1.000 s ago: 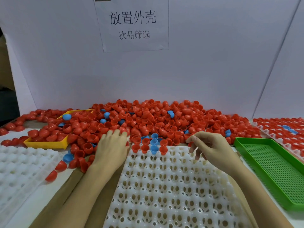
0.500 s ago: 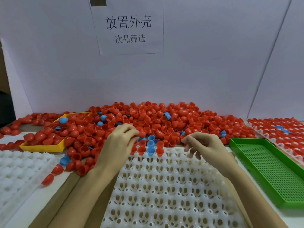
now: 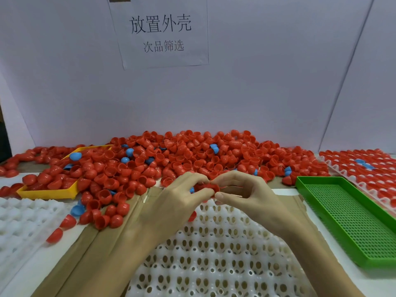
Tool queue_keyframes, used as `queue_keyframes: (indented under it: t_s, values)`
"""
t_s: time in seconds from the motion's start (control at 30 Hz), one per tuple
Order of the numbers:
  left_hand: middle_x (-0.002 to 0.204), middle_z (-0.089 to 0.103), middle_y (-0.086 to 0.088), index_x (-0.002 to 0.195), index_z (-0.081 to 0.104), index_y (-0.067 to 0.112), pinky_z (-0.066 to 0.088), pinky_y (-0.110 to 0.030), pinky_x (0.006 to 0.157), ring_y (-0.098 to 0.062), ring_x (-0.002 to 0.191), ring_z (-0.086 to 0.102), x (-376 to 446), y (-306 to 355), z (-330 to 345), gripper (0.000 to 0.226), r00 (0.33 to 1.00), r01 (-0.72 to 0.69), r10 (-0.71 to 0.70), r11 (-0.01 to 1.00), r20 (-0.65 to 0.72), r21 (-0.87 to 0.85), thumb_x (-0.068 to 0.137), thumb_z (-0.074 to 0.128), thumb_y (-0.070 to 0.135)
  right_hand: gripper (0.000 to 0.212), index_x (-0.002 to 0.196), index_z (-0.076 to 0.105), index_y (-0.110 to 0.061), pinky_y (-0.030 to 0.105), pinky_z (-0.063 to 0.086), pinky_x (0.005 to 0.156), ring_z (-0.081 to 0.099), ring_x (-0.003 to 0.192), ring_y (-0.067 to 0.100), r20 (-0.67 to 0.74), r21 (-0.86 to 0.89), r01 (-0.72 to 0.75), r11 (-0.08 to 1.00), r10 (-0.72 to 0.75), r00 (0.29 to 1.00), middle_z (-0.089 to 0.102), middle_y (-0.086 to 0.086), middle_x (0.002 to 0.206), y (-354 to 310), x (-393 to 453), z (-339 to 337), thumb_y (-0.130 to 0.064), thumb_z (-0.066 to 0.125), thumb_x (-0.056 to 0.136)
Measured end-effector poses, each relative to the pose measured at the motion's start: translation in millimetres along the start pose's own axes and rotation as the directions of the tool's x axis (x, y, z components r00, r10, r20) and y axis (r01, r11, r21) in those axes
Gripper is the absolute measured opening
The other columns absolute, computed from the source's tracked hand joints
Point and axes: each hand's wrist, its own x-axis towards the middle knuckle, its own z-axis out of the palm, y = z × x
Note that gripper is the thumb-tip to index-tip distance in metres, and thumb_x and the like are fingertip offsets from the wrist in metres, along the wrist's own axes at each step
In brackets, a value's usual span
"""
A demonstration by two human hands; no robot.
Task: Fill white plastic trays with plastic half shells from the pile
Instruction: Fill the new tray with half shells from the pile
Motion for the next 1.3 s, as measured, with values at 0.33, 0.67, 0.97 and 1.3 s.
queue_keyframes:
  t_s: [0.33, 0.67, 0.97, 1.3]
  values:
    - [0.104, 0.066, 0.002, 0.108, 0.073, 0.01, 0.057, -0.031, 0.091, -0.013, 0.1, 0.064, -14, -48, -17, 0.021, 0.959, 0.27, -0.273, 0.962, 0.07, 0.048, 0.087, 0.078, 0.007, 0.03, 0.127, 0.073, -0.03, 0.027, 0.057, 0.1, 0.076, 0.108, 0.027, -0.102, 0.089, -0.127, 0.988, 0.135, 0.985, 0.068, 0.022, 0.121, 10, 1, -23, -0.016, 0.07, 0.101]
    - [0.087, 0.058, 0.016, 0.102, 0.068, 0.031, 0.056, -0.029, 0.075, -0.004, 0.079, 0.058, -33, -70, -10, 0.026, 0.8, 0.478, -0.51, 0.86, 0.316, 0.18, 0.093, 0.064, 0.055, 0.024, 0.105, 0.082, -0.014, 0.035, 0.063, 0.091, 0.077, 0.104, 0.031, -0.251, 0.215, -0.221, 0.951, 0.273, 0.929, 0.076, 0.017, 0.111, 25, 3, -26, 0.003, 0.065, 0.099]
    - [0.087, 0.057, 0.018, 0.102, 0.072, 0.034, 0.054, -0.024, 0.072, 0.001, 0.078, 0.058, -34, -73, -6, 0.016, 0.771, 0.506, -0.498, 0.858, 0.398, 0.094, 0.089, 0.077, 0.041, 0.029, 0.117, 0.078, -0.033, 0.021, 0.058, 0.094, 0.071, 0.106, -0.003, -0.215, -0.334, -0.191, 0.923, 0.123, 0.969, 0.077, -0.018, 0.113, 31, 4, -19, -0.013, 0.075, 0.096]
    - [0.092, 0.06, 0.017, 0.1, 0.07, 0.029, 0.057, -0.027, 0.075, -0.001, 0.08, 0.06, -32, -69, -6, 0.012, 0.792, 0.506, -0.504, 0.858, 0.343, 0.091, 0.094, 0.071, 0.04, 0.041, 0.137, 0.066, -0.035, 0.016, 0.057, 0.091, 0.07, 0.104, -0.007, -0.117, -0.444, -0.159, 0.882, 0.119, 0.986, 0.07, -0.021, 0.128, 37, 6, -16, -0.017, 0.07, 0.1]
